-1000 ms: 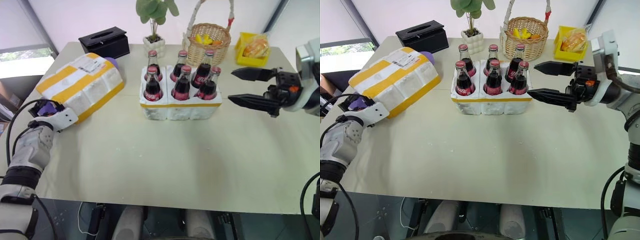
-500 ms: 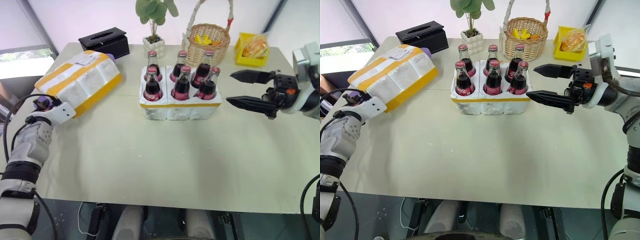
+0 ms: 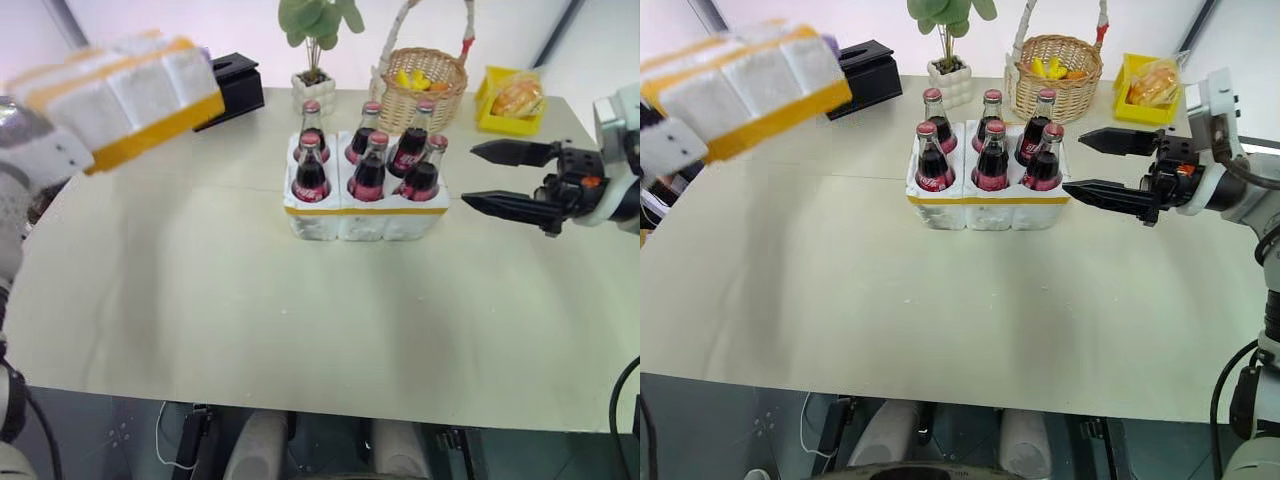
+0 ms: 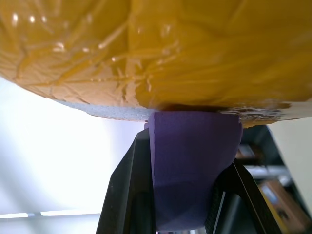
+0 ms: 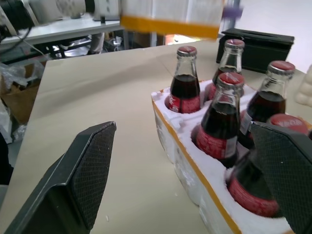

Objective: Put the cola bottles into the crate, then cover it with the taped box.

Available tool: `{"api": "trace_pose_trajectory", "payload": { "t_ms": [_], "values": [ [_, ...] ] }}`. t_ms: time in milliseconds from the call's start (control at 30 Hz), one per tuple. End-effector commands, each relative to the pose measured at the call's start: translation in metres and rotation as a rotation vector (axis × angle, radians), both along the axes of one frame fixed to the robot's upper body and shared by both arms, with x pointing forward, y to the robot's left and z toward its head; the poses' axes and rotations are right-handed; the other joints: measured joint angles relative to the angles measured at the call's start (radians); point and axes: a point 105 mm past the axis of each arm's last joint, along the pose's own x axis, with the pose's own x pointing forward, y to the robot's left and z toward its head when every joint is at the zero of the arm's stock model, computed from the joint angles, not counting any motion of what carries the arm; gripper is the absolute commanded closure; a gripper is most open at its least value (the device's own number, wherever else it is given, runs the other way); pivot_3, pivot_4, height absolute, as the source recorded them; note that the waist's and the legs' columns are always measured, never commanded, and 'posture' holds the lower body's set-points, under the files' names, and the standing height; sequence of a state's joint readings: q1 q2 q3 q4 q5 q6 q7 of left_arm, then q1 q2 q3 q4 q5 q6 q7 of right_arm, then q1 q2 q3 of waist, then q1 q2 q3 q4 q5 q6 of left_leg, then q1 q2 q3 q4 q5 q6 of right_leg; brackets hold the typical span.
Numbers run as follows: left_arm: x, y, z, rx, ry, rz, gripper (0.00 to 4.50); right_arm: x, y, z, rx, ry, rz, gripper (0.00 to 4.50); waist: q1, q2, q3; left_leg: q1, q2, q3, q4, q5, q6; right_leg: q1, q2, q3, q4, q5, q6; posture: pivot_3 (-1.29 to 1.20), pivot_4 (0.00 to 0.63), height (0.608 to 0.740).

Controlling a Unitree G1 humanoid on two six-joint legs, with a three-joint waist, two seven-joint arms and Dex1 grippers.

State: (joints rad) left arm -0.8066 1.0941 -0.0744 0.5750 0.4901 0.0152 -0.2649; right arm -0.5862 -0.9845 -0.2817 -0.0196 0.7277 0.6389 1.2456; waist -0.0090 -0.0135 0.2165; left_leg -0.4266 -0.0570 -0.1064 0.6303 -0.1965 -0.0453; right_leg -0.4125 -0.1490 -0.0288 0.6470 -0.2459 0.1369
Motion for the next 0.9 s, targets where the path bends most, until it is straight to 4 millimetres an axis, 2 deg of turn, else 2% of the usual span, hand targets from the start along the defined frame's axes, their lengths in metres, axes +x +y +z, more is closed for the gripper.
{"api": "trace_pose_trajectory", "payload": {
  "t_ms": [33, 133, 200, 267, 367, 567, 900],
  "values": [
    [0.003, -0.049, 0.070, 0.014, -0.145, -0.199, 3.93, -0.003, -0.009, 0.005, -0.014, -0.035, -0.033, 0.00, 0.002, -0.002, 0.000, 0.000, 0.000, -0.001, 0.000, 0.000, 0.000, 0.000, 0.000, -0.001, 0.000, 0.000, 0.000, 0.00, 0.150, 0.740],
    [0.008, -0.081, 0.090, 0.036, -0.166, -0.302, 3.93, -0.002, -0.014, 0.003, -0.018, -0.032, -0.061, 0.00, -0.004, -0.002, 0.000, 0.000, 0.000, 0.000, 0.001, 0.000, 0.000, 0.001, -0.001, -0.001, 0.000, 0.000, 0.001, 0.00, 0.150, 0.740],
    [0.013, -0.113, 0.095, 0.031, -0.151, -0.424, 3.93, -0.004, -0.020, 0.004, -0.015, -0.030, -0.079, 0.00, -0.010, -0.001, 0.000, 0.000, -0.001, 0.001, 0.001, 0.000, 0.000, 0.001, -0.001, 0.000, 0.000, 0.001, 0.002, 0.00, 0.150, 0.740],
    [0.015, -0.146, 0.090, 0.046, -0.106, -0.548, 3.93, -0.004, -0.024, 0.003, -0.014, -0.026, -0.098, 0.00, -0.012, -0.001, 0.000, 0.001, 0.000, 0.001, 0.000, 0.000, 0.000, 0.001, 0.000, 0.000, 0.000, 0.001, 0.002, 0.00, 0.150, 0.740],
    [0.017, -0.176, 0.078, 0.081, -0.037, -0.648, 3.93, -0.004, -0.029, 0.002, -0.010, -0.021, -0.125, 0.00, -0.013, -0.001, 0.000, 0.001, 0.001, 0.000, 0.001, 0.000, 0.000, 0.001, 0.001, 0.000, 0.001, 0.001, 0.001, 0.00, 0.150, 0.740],
    [0.018, -0.215, 0.052, 0.132, 0.028, -0.761, 3.93, -0.006, -0.034, 0.000, 0.022, -0.013, -0.158, 0.00, -0.010, -0.001, 0.000, 0.001, 0.001, 0.001, 0.001, 0.000, 0.000, 0.001, 0.000, 0.001, 0.001, 0.001, 0.001, 0.00, 0.150, 0.740],
    [0.017, -0.249, 0.025, 0.251, 0.016, -0.790, 3.93, -0.005, -0.034, -0.001, 0.053, -0.006, -0.174, 0.00, -0.005, -0.002, 0.000, 0.001, 0.000, 0.000, 0.002, 0.000, 0.000, 0.002, 0.000, 0.000, 0.001, 0.001, 0.001, 0.00, 0.150, 0.740]
  ]
}}
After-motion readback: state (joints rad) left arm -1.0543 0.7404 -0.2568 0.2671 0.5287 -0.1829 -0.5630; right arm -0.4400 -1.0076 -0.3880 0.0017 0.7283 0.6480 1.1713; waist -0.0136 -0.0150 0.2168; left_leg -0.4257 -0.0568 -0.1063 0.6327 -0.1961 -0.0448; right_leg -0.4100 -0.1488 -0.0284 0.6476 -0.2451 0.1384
